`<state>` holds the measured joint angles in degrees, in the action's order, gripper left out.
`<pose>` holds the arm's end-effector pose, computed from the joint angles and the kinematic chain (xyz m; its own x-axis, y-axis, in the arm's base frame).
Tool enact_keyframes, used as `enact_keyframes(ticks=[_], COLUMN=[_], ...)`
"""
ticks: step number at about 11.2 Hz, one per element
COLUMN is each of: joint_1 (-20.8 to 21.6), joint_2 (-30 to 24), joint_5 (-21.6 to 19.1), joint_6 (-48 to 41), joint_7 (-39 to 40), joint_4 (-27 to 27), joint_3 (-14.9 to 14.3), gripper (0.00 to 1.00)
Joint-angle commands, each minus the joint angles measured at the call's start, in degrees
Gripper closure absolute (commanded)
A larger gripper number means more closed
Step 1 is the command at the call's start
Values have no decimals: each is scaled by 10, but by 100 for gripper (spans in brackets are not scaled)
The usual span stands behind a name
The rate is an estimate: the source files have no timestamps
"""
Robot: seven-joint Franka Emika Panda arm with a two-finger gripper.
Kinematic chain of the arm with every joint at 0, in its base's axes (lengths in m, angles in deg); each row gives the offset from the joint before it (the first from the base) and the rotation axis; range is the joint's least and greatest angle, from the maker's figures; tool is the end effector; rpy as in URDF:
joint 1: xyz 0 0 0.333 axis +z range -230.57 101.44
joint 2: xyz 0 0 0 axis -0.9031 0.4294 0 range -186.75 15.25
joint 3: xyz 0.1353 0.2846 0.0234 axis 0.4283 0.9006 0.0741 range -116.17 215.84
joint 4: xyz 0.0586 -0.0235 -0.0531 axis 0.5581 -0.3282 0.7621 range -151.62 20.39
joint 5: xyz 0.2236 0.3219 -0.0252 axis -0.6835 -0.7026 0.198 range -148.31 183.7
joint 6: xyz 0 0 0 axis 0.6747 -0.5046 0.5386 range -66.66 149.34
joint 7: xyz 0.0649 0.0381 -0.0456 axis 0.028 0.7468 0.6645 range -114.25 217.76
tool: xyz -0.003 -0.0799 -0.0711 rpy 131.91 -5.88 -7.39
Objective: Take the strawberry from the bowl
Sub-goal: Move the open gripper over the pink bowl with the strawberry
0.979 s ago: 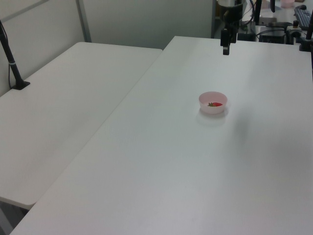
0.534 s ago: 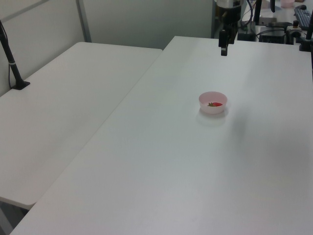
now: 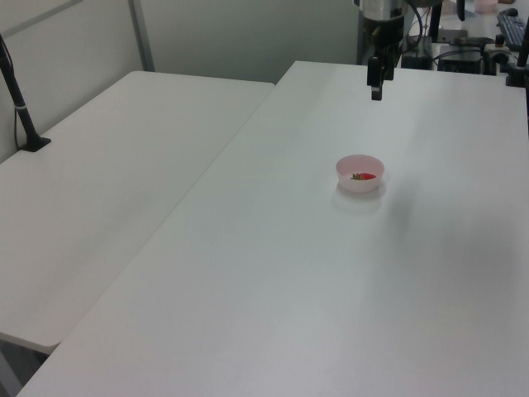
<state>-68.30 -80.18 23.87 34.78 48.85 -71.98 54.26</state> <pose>0.5908 -0.0040 0.5321 0.9996 -0.0190 -0.0216 -0.0168 -0.9950 0.0989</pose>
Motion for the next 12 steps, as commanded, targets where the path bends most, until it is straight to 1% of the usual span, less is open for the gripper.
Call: enact_keyframes(ticks=[1,4,5,6,8,9,10,11,12], joint_1=[2,4,5,7,16,21,34,34,32], joint_2=[11,45,61,74,99,112,124,138,146], joint_5=[-13,-21,-21,-21,-21,-20,-13,-8,-9], joint_6=[34,41,42,42,45,45,45,52,73], joint_7=[4,1,-13,-24,-40,-40,-34,-16,41], joint_4=[0,19,28,37,46,45,43,43,42], joint_3=[1,5,6,6,6,6,5,5,5], gripper=[0,0,0,7,29,33,34,34,34])
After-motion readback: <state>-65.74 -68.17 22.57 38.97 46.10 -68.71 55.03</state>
